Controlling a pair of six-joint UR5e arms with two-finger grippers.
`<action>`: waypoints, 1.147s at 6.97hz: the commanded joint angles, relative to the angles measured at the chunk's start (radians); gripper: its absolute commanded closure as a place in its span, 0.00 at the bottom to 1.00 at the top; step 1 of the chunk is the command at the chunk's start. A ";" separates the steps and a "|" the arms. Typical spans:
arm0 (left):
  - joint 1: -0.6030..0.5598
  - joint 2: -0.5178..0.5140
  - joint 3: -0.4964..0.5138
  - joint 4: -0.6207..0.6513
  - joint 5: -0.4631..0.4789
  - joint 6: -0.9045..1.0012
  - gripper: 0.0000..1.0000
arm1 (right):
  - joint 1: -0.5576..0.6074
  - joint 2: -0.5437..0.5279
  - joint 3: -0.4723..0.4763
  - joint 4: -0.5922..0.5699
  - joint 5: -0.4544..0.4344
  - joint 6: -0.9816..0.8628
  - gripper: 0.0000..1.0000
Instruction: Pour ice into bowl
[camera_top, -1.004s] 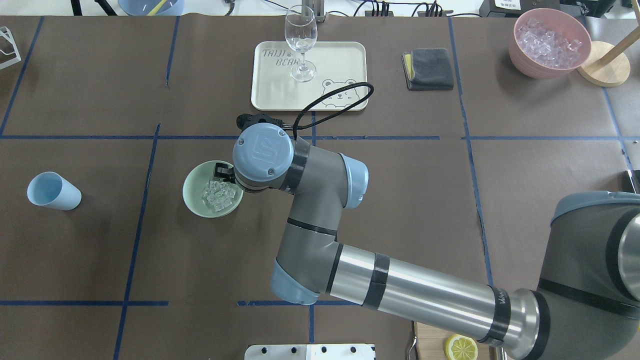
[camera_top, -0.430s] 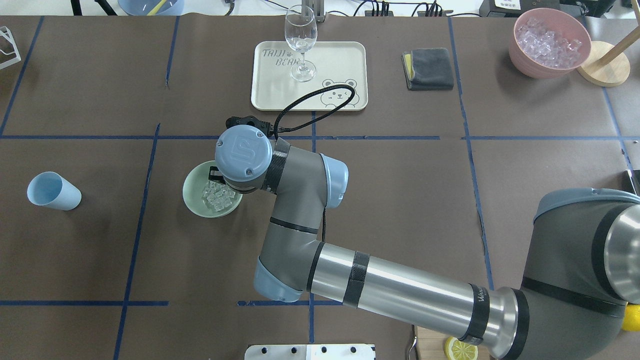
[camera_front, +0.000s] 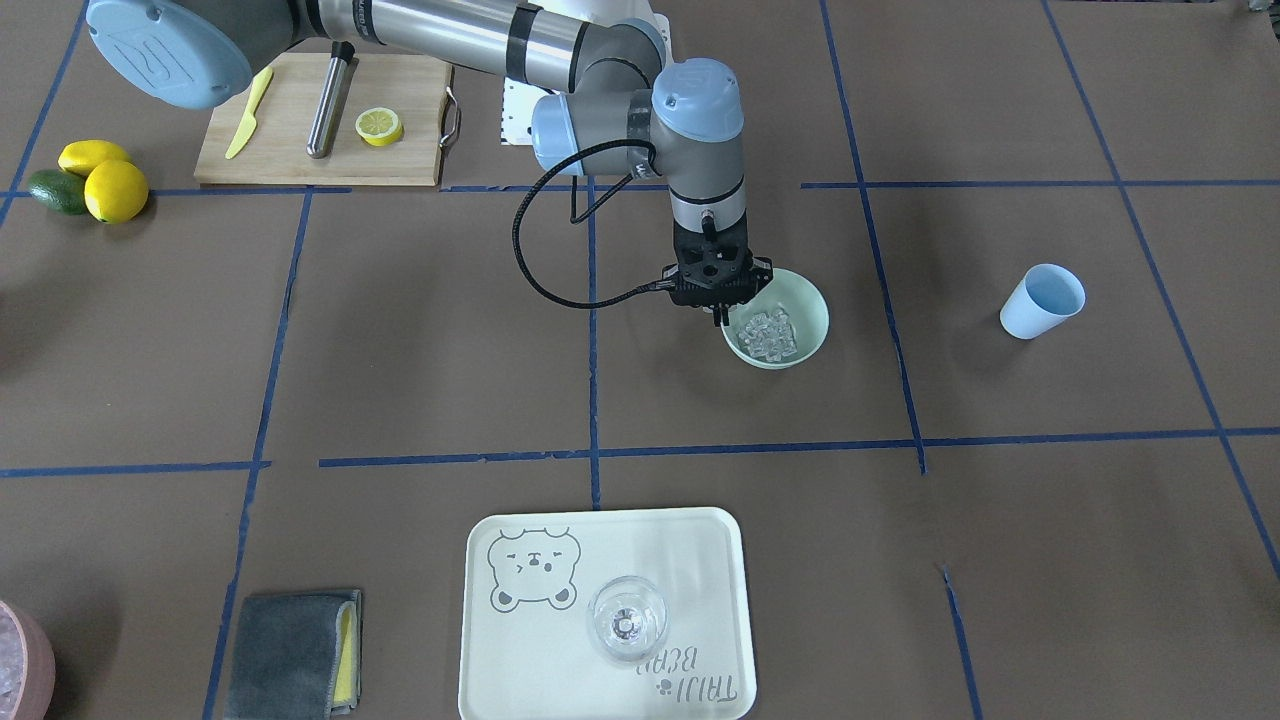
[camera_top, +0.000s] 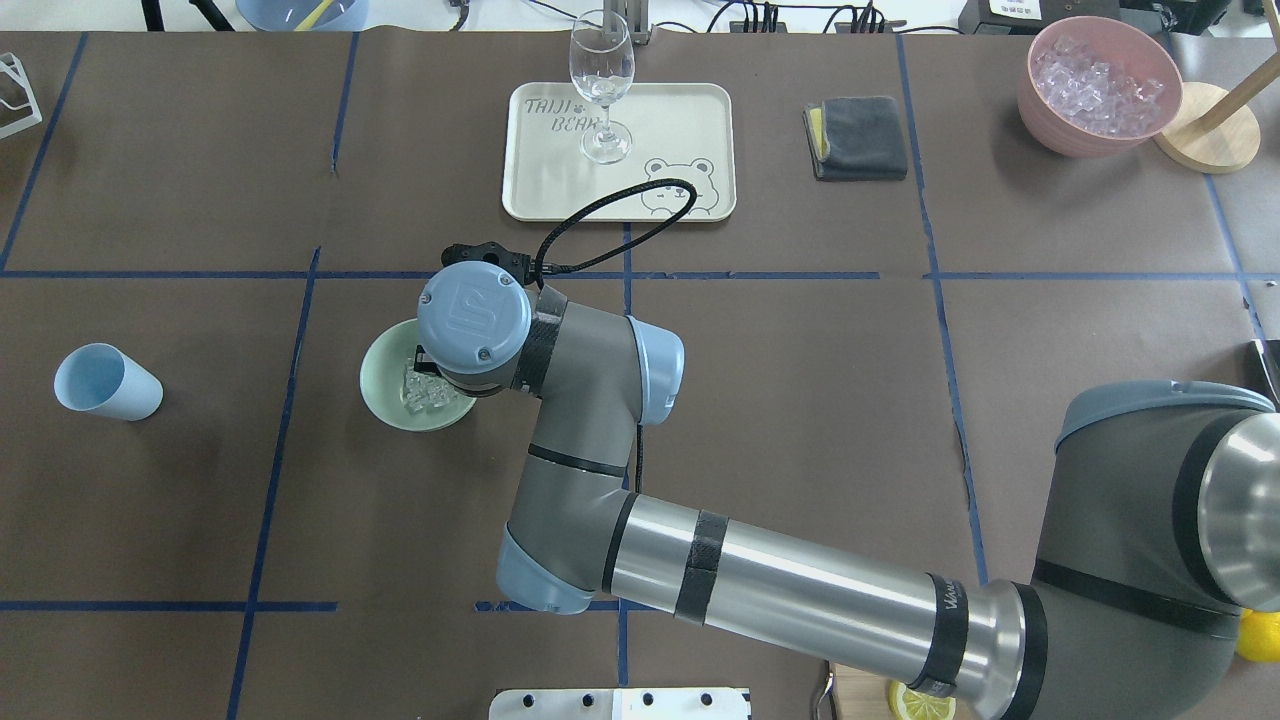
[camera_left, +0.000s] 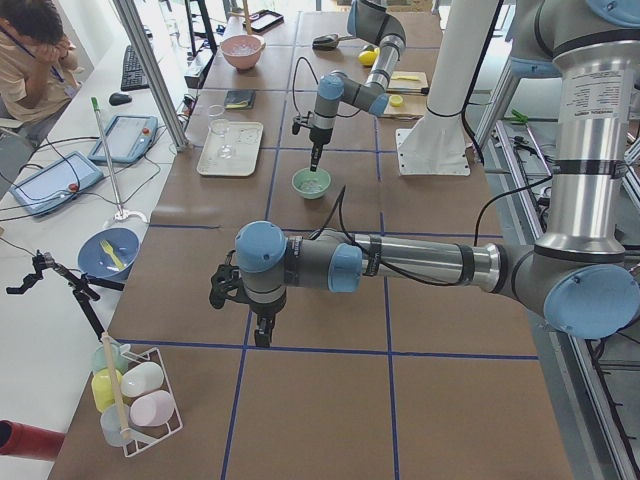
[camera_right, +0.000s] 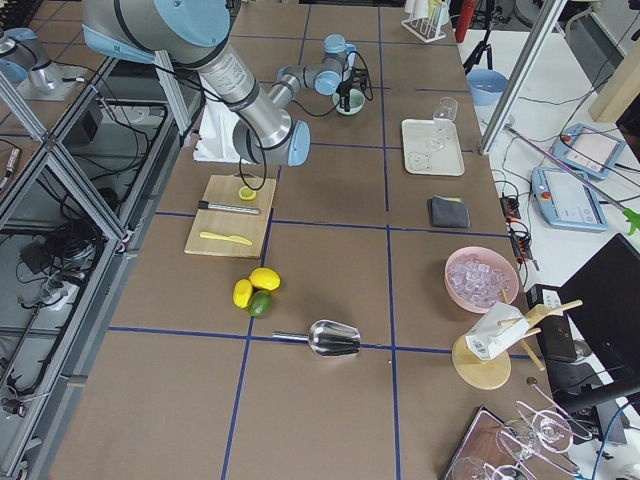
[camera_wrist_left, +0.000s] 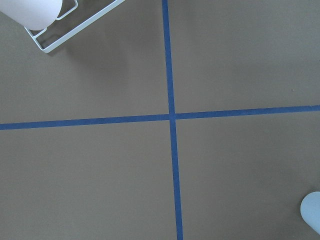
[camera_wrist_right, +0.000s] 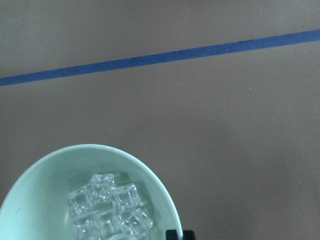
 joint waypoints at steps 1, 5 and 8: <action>0.000 0.000 -0.001 0.000 0.000 0.000 0.00 | 0.004 0.001 0.045 -0.004 0.002 -0.002 1.00; 0.000 0.000 0.003 0.000 0.001 0.002 0.00 | 0.169 -0.375 0.495 -0.056 0.078 -0.210 1.00; 0.000 0.000 0.001 -0.002 0.001 0.003 0.00 | 0.435 -0.750 0.678 -0.042 0.371 -0.539 1.00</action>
